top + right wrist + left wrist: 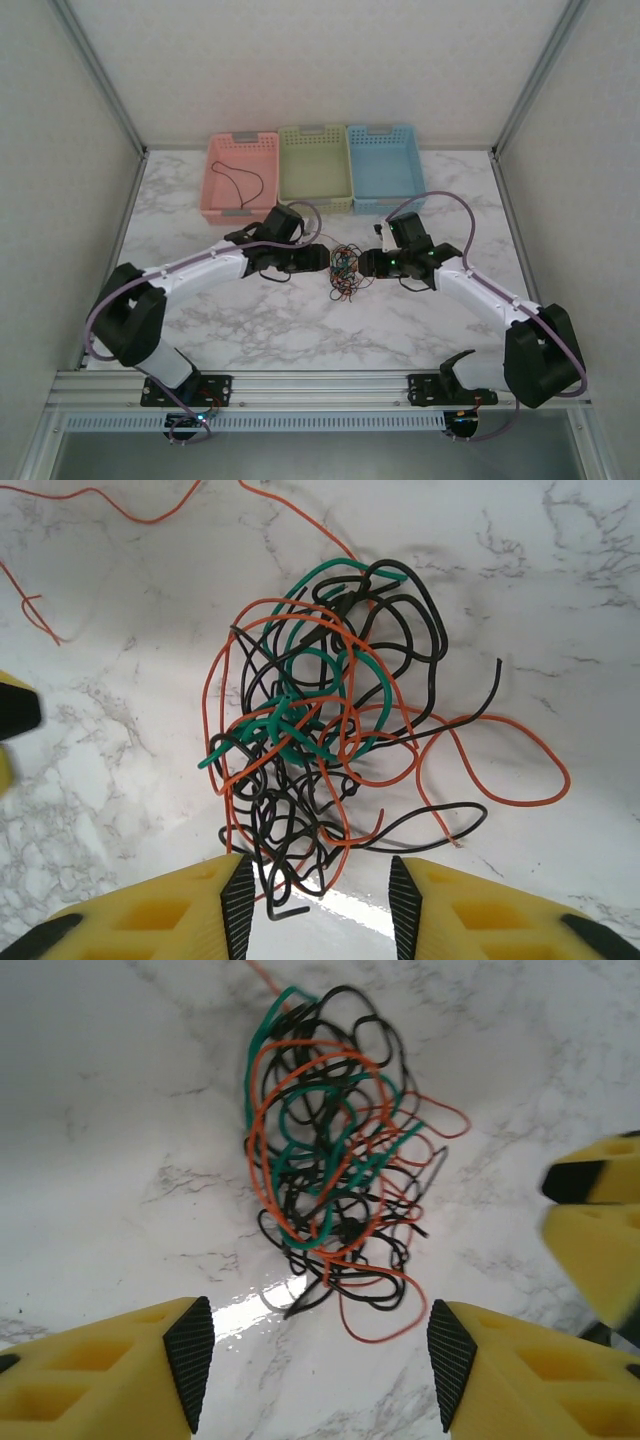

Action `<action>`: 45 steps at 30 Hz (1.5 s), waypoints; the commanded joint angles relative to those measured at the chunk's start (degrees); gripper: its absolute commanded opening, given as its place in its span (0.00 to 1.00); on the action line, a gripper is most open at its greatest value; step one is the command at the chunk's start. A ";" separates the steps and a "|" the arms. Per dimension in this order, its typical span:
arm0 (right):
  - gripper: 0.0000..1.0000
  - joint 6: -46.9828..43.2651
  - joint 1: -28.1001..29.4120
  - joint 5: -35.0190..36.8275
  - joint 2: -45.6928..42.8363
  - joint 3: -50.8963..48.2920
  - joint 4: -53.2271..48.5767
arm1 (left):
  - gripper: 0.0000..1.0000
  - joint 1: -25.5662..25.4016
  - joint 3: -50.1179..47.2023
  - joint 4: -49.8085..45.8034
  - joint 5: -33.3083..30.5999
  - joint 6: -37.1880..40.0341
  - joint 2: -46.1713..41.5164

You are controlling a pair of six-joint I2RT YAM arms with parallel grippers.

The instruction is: Untangle the cables

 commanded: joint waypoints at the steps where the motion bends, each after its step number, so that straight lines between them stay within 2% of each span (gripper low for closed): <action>1: 0.38 2.21 0.05 -2.06 1.27 2.51 -1.20 | 0.59 -0.09 0.66 2.36 -3.43 -3.88 1.97; 7: 0.36 6.83 4.12 -5.93 4.84 4.43 0.38 | 0.54 -0.22 2.92 4.37 -3.01 -6.41 6.96; 15: 0.33 8.34 7.92 -2.47 10.83 6.49 -1.47 | 0.50 -0.14 2.26 5.38 -3.69 -6.78 8.37; 22: 0.32 7.22 8.95 0.72 14.47 7.64 -2.94 | 0.47 -0.14 1.61 5.45 -4.00 -6.39 8.31; 26: 0.25 7.23 9.47 0.49 15.68 7.93 -2.52 | 0.46 -0.14 1.29 5.64 -3.96 -6.41 8.33; 33: 0.00 6.43 9.48 2.45 14.75 7.96 -3.10 | 0.45 -0.19 1.11 6.30 -3.44 -6.59 9.41; 41: 0.00 5.06 9.42 5.58 12.80 5.53 -2.81 | 0.40 -0.71 1.59 6.09 -1.44 -5.63 8.91; 45: 0.00 5.49 9.01 4.95 12.62 4.22 -1.02 | 0.40 -1.01 1.72 3.11 -1.59 -0.83 6.15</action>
